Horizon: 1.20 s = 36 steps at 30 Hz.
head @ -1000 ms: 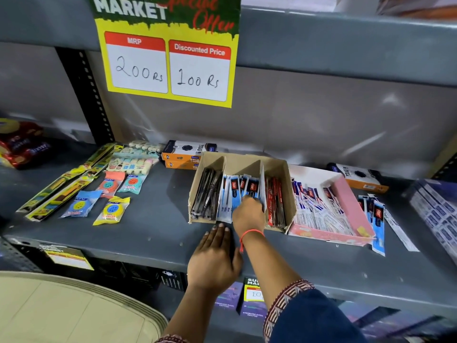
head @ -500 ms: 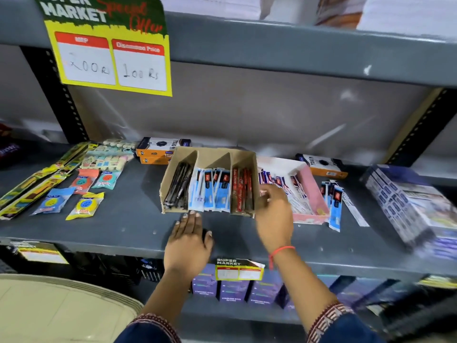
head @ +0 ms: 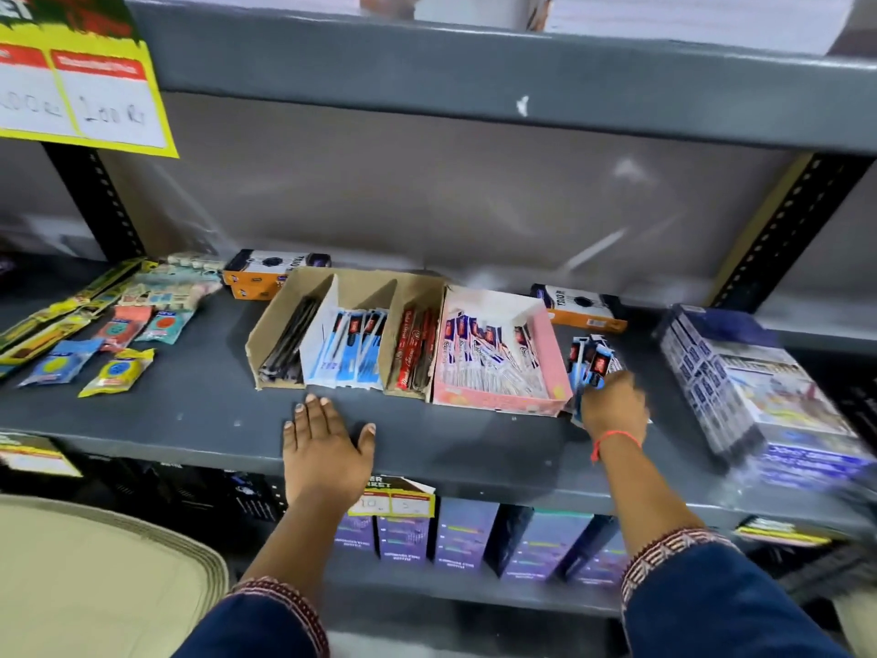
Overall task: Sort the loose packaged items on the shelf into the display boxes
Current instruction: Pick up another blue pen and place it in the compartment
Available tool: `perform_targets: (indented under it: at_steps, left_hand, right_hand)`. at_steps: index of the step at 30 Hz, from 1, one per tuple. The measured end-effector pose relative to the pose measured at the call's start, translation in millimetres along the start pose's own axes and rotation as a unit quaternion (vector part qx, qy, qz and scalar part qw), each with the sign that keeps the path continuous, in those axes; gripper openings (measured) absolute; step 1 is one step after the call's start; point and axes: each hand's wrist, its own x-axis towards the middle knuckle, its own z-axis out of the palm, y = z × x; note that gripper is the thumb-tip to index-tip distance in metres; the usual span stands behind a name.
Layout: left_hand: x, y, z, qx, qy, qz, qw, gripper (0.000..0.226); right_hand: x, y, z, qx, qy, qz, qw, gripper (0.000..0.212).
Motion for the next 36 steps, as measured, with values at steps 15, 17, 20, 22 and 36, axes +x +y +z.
perform_targets:
  at_steps: [15, 17, 20, 22, 36]
  left_hand:
    - [-1.2, 6.7, -9.9, 0.001, -0.035, -0.031, 0.999, 0.076]
    - [-2.1, 9.3, -11.2, -0.01, -0.031, -0.041, 0.999, 0.076]
    - [-0.2, 9.2, -12.3, -0.024, -0.017, -0.052, 0.998, 0.077]
    - [4.0, 5.0, -13.5, -0.036, -0.011, -0.063, 0.997, 0.077]
    - [10.8, -4.4, -9.7, -0.046, 0.039, -0.061, 0.996, 0.079]
  right_hand:
    - [36.8, 14.3, -16.6, 0.141, -0.144, 0.083, 0.976, 0.041]
    - [31.7, 10.5, -25.5, 0.216, -0.142, 0.073, 0.963, 0.038]
    - [12.3, -8.4, -37.4, 0.339, -0.089, 0.06, 0.935, 0.025]
    - [-14.1, -23.8, -41.5, 0.411, -0.107, 0.03, 0.905, 0.02]
    - [-157.9, -69.3, 6.1, 0.449, -0.402, -0.076, 0.794, 0.025]
